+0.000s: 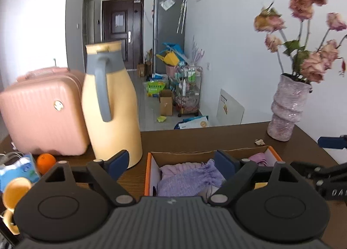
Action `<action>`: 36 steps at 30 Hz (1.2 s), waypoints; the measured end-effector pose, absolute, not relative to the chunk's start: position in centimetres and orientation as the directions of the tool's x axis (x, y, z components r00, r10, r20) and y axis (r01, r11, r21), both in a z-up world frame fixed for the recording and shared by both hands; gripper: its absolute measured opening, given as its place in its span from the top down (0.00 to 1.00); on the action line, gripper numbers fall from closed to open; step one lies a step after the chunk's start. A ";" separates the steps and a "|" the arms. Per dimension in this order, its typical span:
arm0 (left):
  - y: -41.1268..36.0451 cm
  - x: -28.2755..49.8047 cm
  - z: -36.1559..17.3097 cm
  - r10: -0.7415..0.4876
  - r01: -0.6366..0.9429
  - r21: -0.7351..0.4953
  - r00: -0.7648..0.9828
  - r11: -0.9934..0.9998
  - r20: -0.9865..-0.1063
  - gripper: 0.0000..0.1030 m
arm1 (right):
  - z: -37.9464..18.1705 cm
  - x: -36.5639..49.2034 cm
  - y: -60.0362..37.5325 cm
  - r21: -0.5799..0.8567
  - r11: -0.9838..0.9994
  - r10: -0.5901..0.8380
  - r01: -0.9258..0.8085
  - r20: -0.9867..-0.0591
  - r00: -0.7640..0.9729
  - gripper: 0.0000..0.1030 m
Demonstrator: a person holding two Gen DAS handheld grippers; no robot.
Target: Organize soft objects
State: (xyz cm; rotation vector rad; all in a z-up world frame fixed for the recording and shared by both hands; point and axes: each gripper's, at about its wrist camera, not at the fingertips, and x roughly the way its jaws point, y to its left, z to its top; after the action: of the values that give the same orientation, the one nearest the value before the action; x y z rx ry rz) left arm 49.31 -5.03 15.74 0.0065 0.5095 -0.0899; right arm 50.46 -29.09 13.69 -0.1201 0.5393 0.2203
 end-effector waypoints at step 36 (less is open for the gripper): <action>-1.7 9.8 6.7 -0.071 0.080 0.035 0.976 0.996 -0.204 0.00 | 3.5 11.1 -29.5 0.051 0.987 0.163 -0.155 -0.228 0.960 0.00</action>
State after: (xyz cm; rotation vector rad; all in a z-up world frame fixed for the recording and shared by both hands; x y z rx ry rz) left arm 9.83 -1.74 6.73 0.0428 0.2040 -0.0760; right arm 11.10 -29.53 3.48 0.0324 0.2341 0.1610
